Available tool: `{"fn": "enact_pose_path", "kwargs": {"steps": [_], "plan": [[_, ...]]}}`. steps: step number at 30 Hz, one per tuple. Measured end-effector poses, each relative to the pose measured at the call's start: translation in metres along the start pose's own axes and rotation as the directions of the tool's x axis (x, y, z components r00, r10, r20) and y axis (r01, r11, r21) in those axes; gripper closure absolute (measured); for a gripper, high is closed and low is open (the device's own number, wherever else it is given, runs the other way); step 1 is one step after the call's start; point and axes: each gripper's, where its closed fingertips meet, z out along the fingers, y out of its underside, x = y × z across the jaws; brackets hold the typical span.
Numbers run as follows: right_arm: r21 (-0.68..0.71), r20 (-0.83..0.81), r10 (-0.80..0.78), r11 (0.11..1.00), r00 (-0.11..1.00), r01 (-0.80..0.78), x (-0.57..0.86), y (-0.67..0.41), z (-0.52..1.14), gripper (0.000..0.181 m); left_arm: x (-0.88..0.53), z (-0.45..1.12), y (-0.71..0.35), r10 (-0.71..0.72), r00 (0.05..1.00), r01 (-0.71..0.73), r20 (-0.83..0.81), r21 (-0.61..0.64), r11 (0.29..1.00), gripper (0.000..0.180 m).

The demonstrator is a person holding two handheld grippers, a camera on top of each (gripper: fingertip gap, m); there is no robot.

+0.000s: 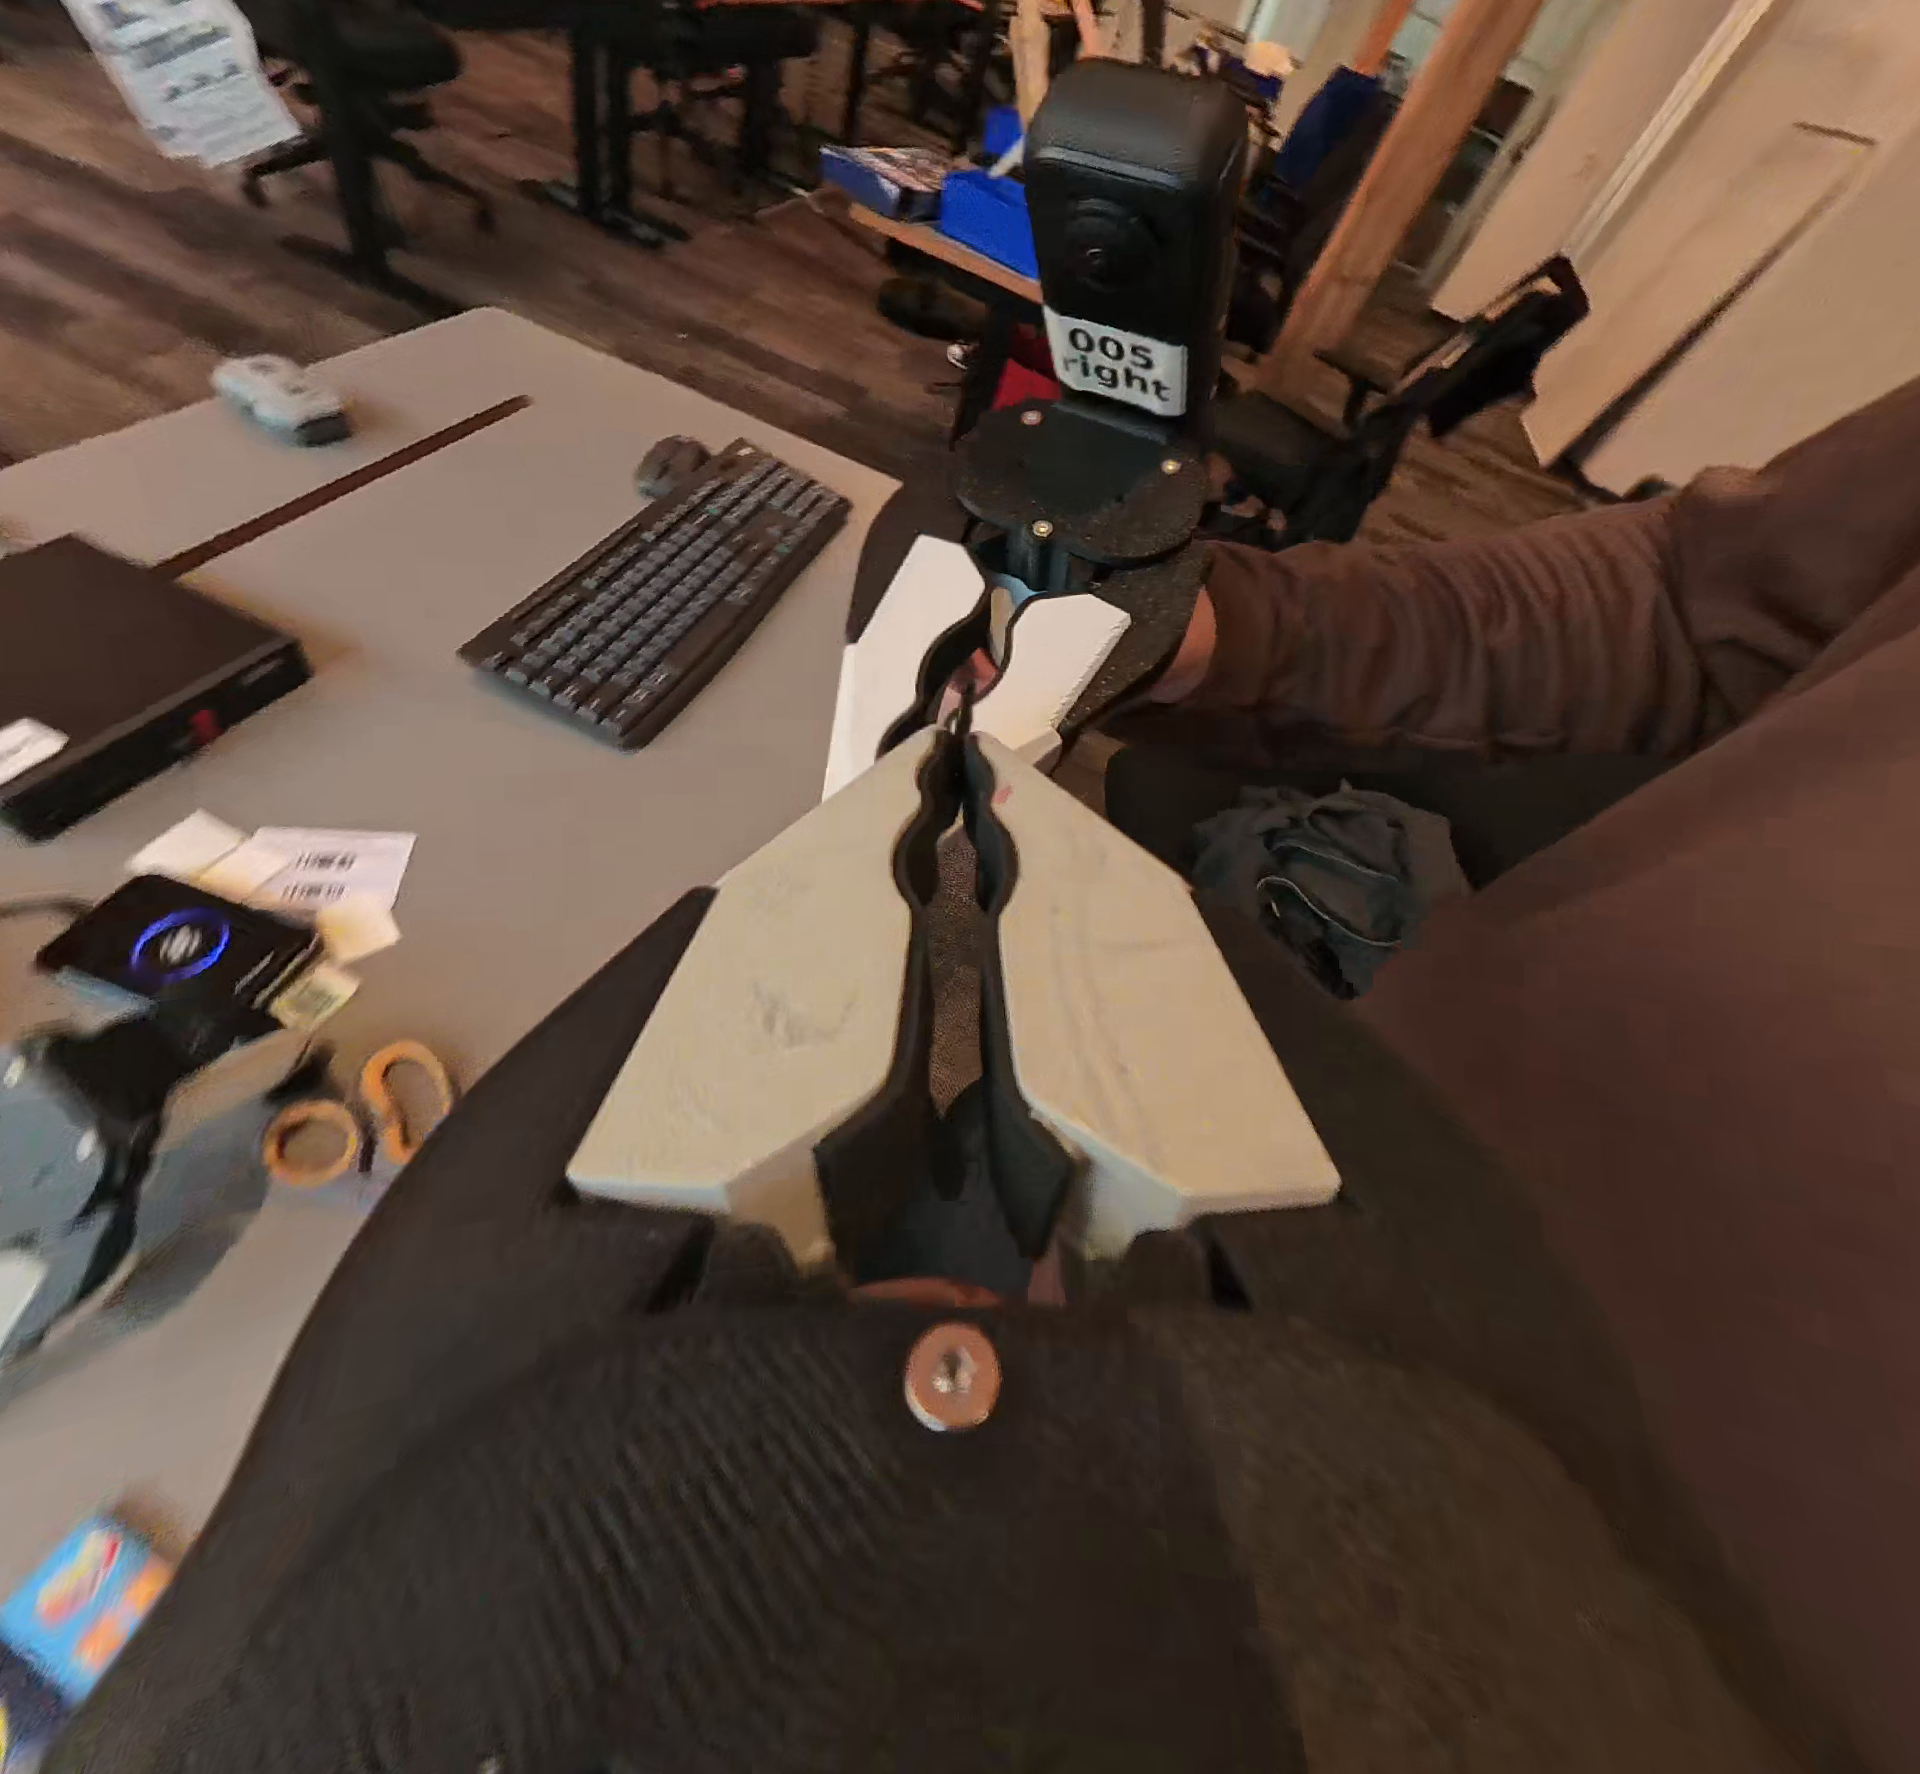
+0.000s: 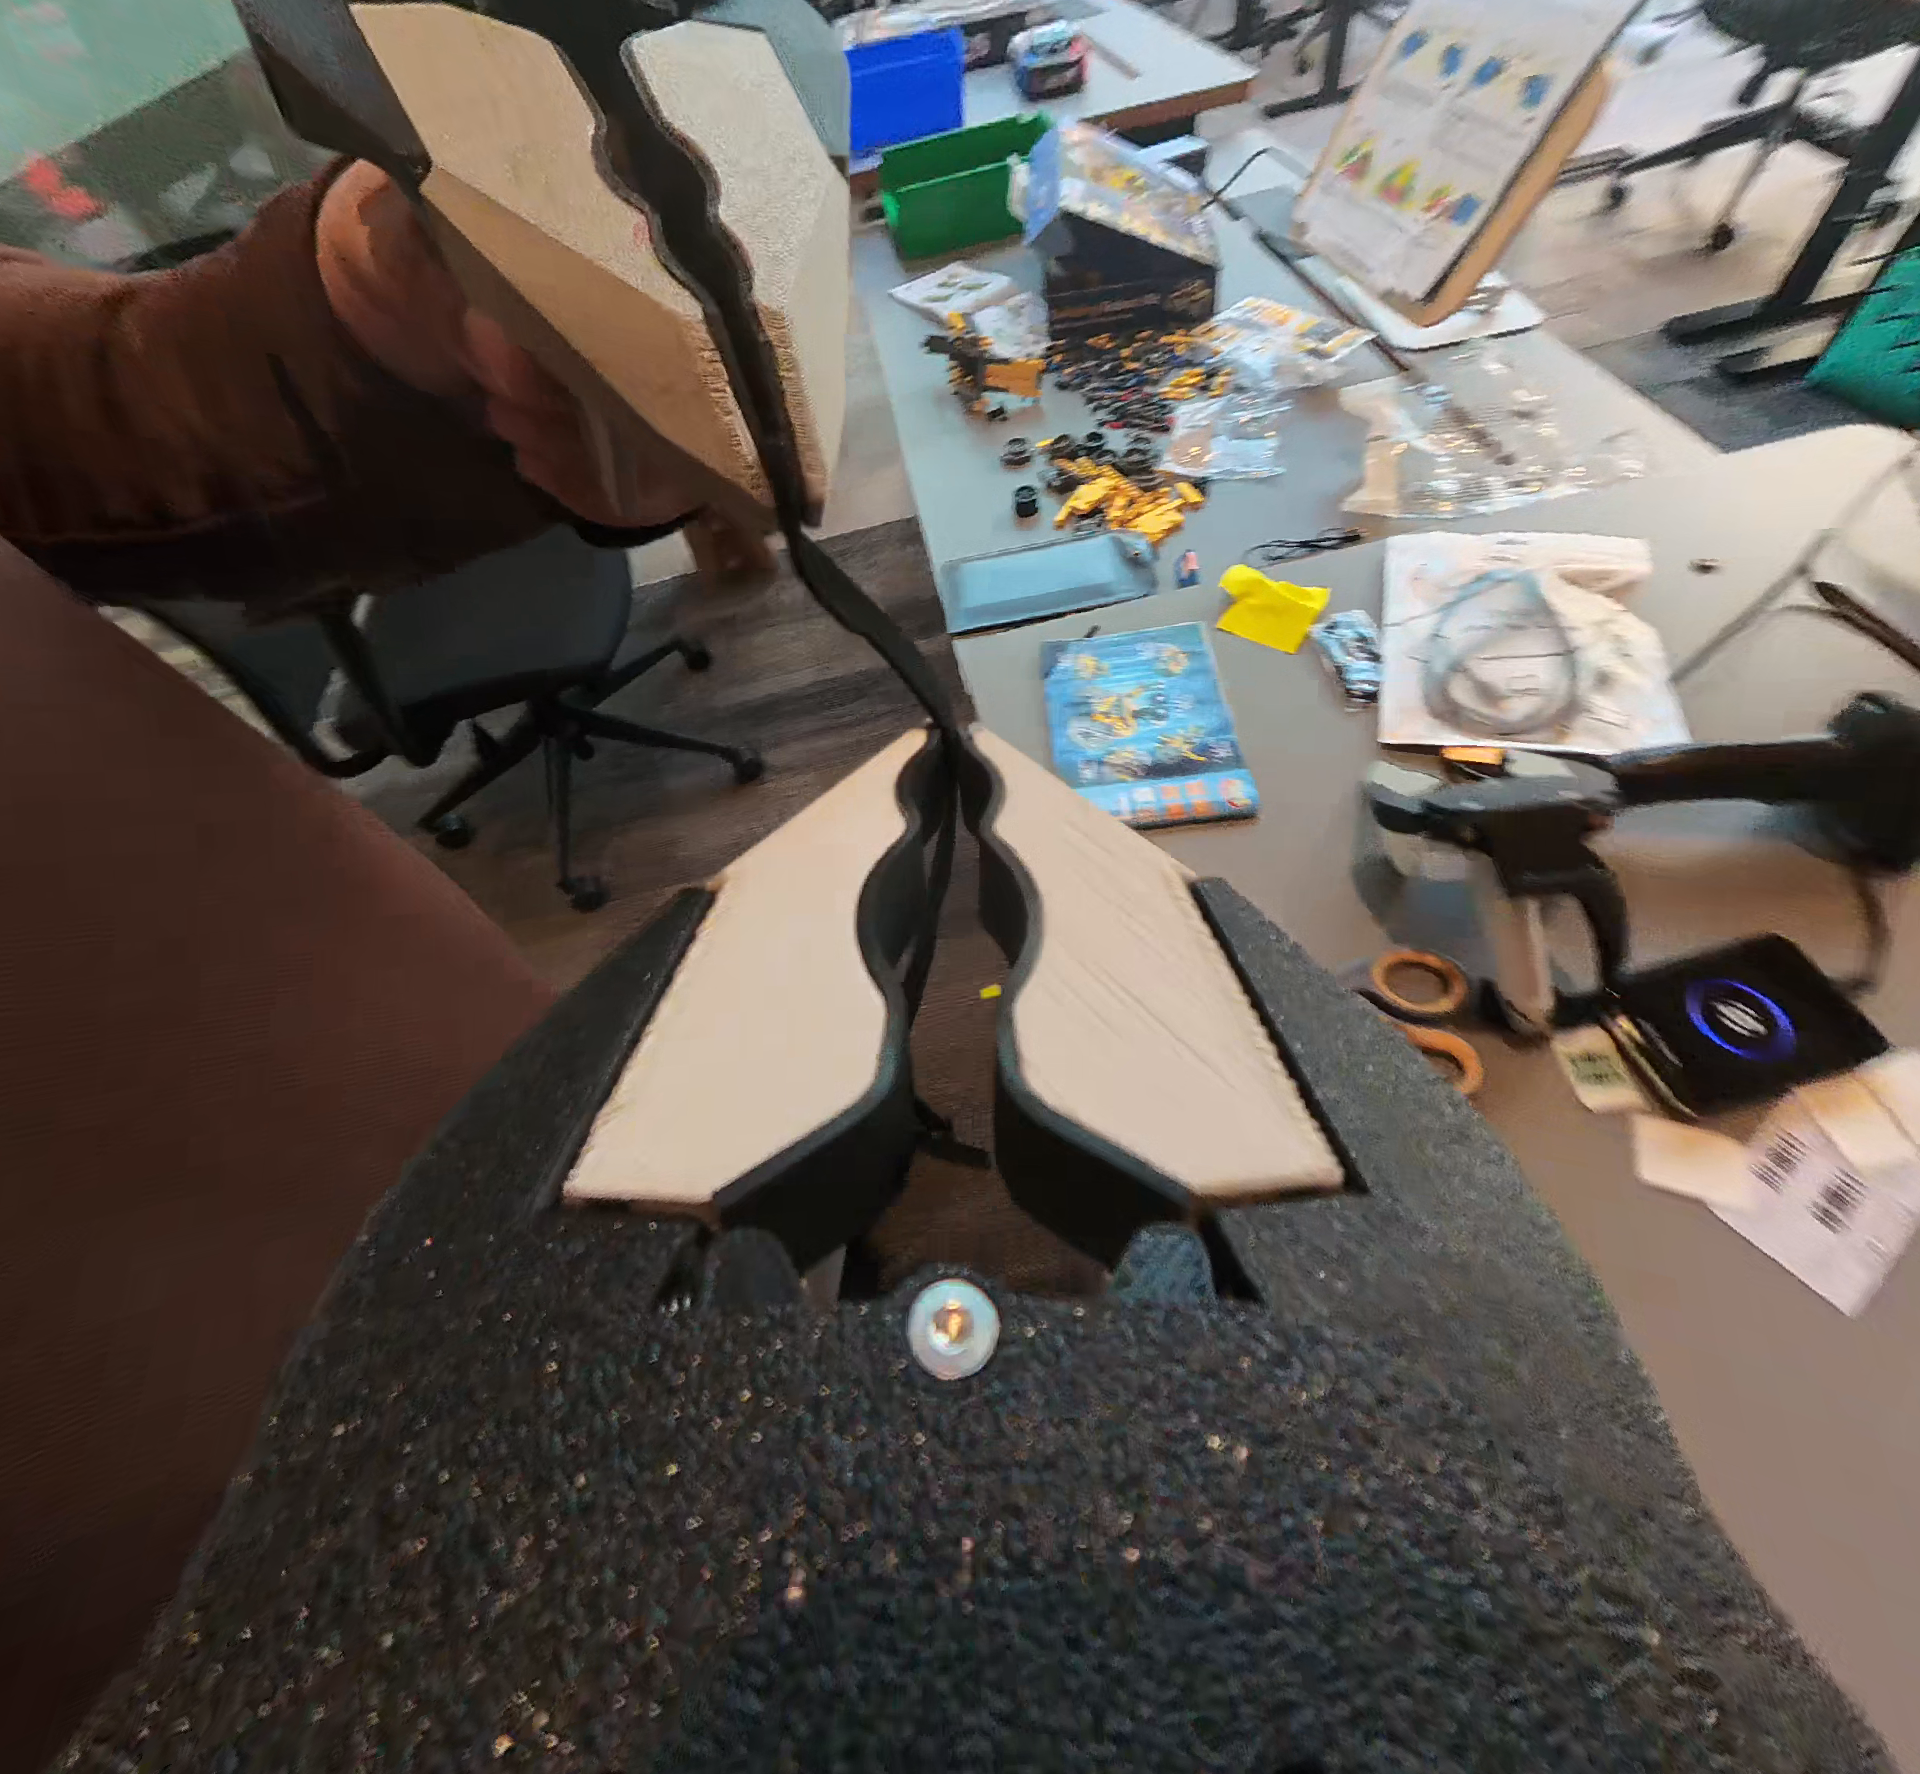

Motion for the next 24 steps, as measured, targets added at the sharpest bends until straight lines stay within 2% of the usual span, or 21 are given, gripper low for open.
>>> {"fn": "enact_pose_path", "kwargs": {"steps": [5,11,13,16,18,24], "plan": [[0.066,-0.149,0.041,0.997,0.988,-0.031,0.015,0.031,-0.084,0.181,0.022,0.083,-0.020,0.065,0.994,-0.068,-0.084,-0.031,0.997,0.180],[0.100,-0.284,0.112,0.991,0.952,-0.087,0.061,0.093,-0.207,0.181,0.033,0.221,-0.034,0.058,0.980,-0.071,-0.192,-0.059,0.996,0.180],[0.118,-0.301,0.153,0.985,0.941,-0.123,0.079,0.115,-0.250,0.181,0.031,0.275,-0.038,0.035,0.979,-0.052,-0.200,-0.082,0.995,0.180],[0.166,-0.266,0.295,0.952,0.918,-0.258,0.105,0.142,-0.311,0.181,0.030,0.352,-0.047,-0.066,0.972,0.034,-0.227,-0.141,0.989,0.180],[0.181,-0.259,0.348,0.934,0.901,-0.309,0.120,0.155,-0.349,0.181,0.035,0.393,-0.056,-0.053,0.964,0.011,-0.259,-0.161,0.987,0.180],[0.217,-0.350,0.384,0.921,0.854,-0.325,0.154,0.179,-0.426,0.181,0.053,0.471,-0.077,-0.049,0.925,-0.021,-0.376,-0.180,0.983,0.180]]}}
